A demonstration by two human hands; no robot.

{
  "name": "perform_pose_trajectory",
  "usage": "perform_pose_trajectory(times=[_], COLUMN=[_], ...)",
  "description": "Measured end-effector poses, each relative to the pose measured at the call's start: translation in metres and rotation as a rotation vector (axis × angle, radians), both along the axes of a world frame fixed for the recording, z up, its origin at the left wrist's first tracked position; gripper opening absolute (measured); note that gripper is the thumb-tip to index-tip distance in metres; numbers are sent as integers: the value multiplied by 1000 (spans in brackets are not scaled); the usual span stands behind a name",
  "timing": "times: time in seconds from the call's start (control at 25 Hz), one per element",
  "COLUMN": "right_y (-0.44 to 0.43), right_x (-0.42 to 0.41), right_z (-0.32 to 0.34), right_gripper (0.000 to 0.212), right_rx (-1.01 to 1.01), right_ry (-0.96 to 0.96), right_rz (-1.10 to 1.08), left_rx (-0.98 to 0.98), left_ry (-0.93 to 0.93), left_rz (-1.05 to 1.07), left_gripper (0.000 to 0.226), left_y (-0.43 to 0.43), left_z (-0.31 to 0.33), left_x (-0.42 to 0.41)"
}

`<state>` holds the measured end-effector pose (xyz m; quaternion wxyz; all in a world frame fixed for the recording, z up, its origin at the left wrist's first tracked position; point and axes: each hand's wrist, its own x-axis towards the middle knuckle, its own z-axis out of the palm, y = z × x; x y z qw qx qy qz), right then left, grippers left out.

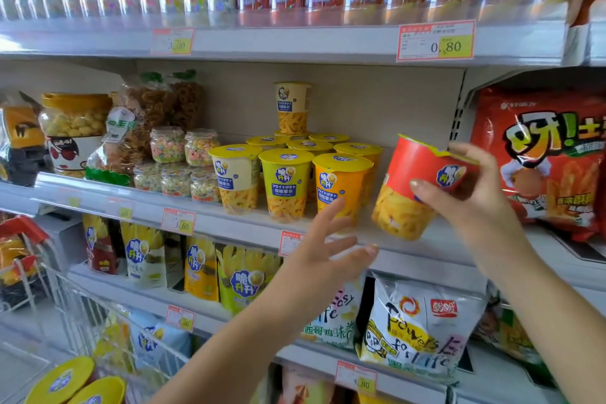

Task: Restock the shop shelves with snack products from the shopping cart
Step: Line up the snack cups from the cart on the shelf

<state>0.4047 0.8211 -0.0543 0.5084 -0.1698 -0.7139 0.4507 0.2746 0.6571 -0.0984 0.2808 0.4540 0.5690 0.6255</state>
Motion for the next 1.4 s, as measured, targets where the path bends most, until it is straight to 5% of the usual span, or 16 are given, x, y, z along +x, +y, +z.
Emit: perform_pose_trajectory(times=[0.24, 0.44, 0.68, 0.88, 1.0, 1.2, 1.4], right_y=[41, 44, 45, 7, -49, -135, -233], right_x=[-13, -18, -5, -3, -22, -90, -223], right_z=[-5, -13, -11, -24, -39, -72, -130], right_gripper=[99, 89, 73, 53, 20, 16, 26], right_rx=[76, 62, -245, 159, 559, 640, 731], right_ry=[-408, -361, -199, 90, 213, -114, -777], right_rz=[-17, 21, 275, -212, -141, 315, 860], left_rx=[-44, -62, -88, -90, -143, -247, -407], left_ry=[-55, -75, -131, -160, -160, -177, -84], left_rz=[125, 154, 146, 193, 270, 513, 808], left_gripper=[60, 57, 53, 50, 38, 29, 33], left_y=[-10, -14, -20, -41, -78, -191, -305], left_z=[-10, -9, -12, -19, -31, -70, -117], left_x=[-14, -18, -18, -35, -62, -122, -168])
